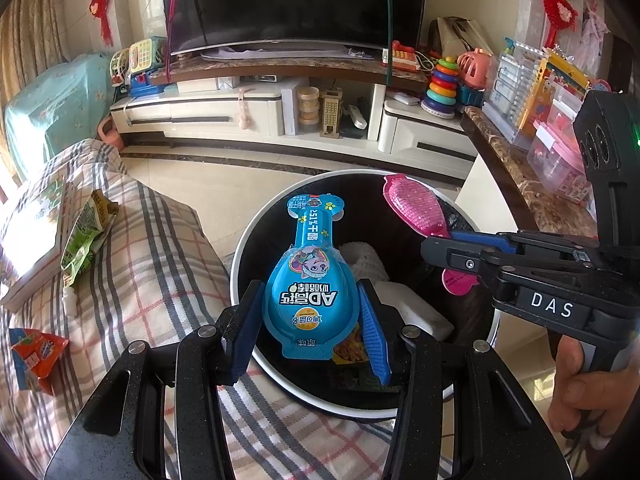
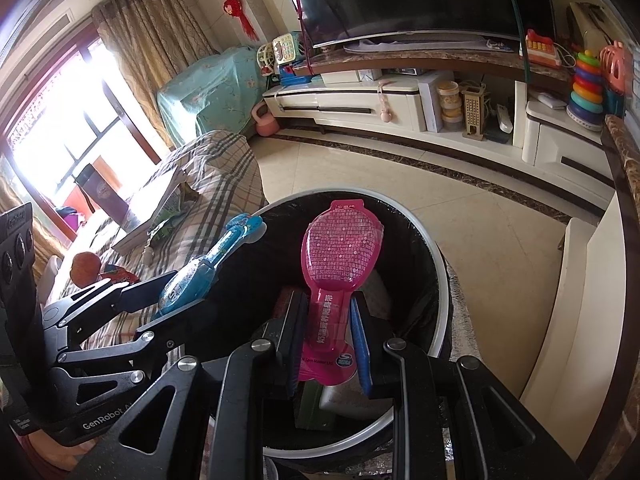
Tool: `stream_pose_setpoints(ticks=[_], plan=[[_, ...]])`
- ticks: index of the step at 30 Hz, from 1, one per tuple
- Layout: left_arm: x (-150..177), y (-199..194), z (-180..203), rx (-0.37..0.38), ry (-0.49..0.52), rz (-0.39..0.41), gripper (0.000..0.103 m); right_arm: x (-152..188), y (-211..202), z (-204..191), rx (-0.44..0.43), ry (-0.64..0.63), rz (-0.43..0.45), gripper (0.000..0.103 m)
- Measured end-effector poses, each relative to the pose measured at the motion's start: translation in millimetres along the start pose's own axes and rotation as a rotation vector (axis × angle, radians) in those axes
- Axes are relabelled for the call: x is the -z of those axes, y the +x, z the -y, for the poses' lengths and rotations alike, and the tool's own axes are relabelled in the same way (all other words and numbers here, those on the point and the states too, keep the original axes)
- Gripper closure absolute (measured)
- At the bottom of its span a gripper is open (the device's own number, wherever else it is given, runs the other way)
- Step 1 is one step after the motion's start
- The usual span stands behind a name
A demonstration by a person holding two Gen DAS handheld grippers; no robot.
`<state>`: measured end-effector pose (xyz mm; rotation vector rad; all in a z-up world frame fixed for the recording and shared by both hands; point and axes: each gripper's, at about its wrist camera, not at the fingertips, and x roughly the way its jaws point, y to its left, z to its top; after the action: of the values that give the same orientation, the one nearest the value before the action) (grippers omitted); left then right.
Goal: Collect trash
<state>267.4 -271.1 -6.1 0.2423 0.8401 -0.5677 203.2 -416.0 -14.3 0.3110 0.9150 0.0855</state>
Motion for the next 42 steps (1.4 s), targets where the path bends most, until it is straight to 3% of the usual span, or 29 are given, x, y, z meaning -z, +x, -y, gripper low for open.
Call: stream_pose_setpoints(ticks=[6,14,19,22,28,35,39,42], plan=[[-2.0,2.1,-3.7,0.018,-0.011,-0.019,0.057,-1.5,-0.7,2.7,-0.001,0.013,-0.002,0.077],[3.1,-14.1,-16.5,0.017,-0.064,0.012,0.043,0.5,-16.5,5.3,-0.020,0.053,0.027,0.055],[16.8,-35.6,-28.8,0.010,-0.129,0.048,0.035,4.4,-38.1,-3.5,-0.057,0.067,0.083,0.022],[31.5,-54.6,-35.3,0.006,-0.179,0.087,0.027,12.9,-52.6,-14.4,-0.077,0.076,0.121,0.011],[79.4,-102.2,-52.6,-0.002,-0.287,0.163,0.020,45.9,-75.9,-41.8,-0.111,0.090,0.177,0.003],[137.4,-139.8,-75.5,-0.032,-0.377,0.201,0.019,90.2,-86.0,-72.3,-0.128,0.084,0.201,0.002],[163.7,-162.8,-77.8,-0.068,-0.395,0.253,0.018,107.2,-94.6,-93.7,-0.110,0.029,0.221,0.001],[177.1,-183.6,-77.3,-0.095,-0.398,0.308,0.016,113.8,-116.0,-111.4,-0.074,-0.026,0.291,0.001]])
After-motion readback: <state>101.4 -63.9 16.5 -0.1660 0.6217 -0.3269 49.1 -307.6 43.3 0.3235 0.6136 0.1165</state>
